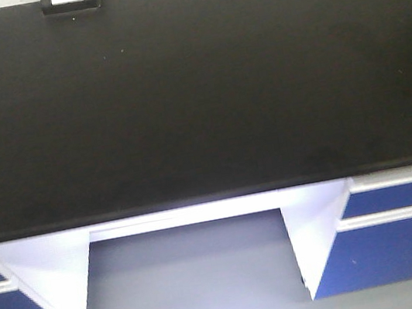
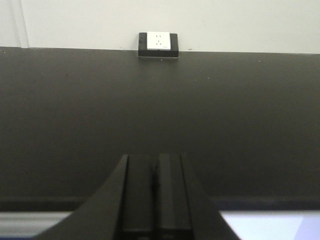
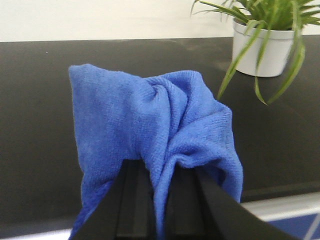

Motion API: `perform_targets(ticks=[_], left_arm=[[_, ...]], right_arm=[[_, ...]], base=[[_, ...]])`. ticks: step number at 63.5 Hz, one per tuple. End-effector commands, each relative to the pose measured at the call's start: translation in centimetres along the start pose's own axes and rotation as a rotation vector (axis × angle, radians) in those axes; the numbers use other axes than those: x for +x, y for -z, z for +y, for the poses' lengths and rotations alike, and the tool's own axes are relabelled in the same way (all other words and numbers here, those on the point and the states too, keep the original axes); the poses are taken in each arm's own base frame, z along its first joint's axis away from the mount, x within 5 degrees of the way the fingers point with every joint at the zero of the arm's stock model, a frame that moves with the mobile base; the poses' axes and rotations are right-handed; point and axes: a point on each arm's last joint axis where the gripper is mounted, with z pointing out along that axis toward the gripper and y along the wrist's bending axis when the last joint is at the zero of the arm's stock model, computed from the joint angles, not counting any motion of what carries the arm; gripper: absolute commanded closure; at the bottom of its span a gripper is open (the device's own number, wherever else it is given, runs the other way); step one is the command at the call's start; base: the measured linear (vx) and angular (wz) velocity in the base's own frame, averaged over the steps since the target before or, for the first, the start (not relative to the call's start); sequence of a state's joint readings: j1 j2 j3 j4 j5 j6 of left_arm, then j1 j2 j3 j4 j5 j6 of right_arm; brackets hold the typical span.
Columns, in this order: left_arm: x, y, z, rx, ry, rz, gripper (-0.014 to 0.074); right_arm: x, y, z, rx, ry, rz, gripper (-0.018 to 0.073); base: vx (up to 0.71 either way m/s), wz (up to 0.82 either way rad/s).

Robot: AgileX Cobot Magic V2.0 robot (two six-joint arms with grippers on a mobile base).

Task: Wipe right workspace with blue cloth
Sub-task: 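Drive the base to the other black counter holding the cloth, then lower the held cloth onto the counter with the right gripper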

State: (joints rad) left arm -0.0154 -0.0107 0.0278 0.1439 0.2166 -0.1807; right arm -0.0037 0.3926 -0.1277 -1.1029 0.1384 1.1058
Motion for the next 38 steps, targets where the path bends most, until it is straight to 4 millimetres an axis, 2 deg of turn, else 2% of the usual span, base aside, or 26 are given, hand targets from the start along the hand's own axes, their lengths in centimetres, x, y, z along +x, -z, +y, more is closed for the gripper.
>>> perform_targets(ticks=[1,19,38], left_arm=[[0.19,-0.09,-0.07,0.010,0.008,-0.068,0.0602],[0.19,-0.09,-0.07,0.010,0.008,-0.068,0.0602],[0.19,-0.09,-0.07,0.010,0.008,-0.068,0.0602]], right_arm=[[-1.16,0.05,0.24,-0.026,0.018,-0.041,0.0562],[-1.17,0.06,0.24,-0.027,0.018,-0.042,0.0562],[-1.17,0.06,0.24,-0.027,0.018,-0.042,0.0562]], base=[[0.42,0.08],[0.36,0.09],[0.25,0.05]])
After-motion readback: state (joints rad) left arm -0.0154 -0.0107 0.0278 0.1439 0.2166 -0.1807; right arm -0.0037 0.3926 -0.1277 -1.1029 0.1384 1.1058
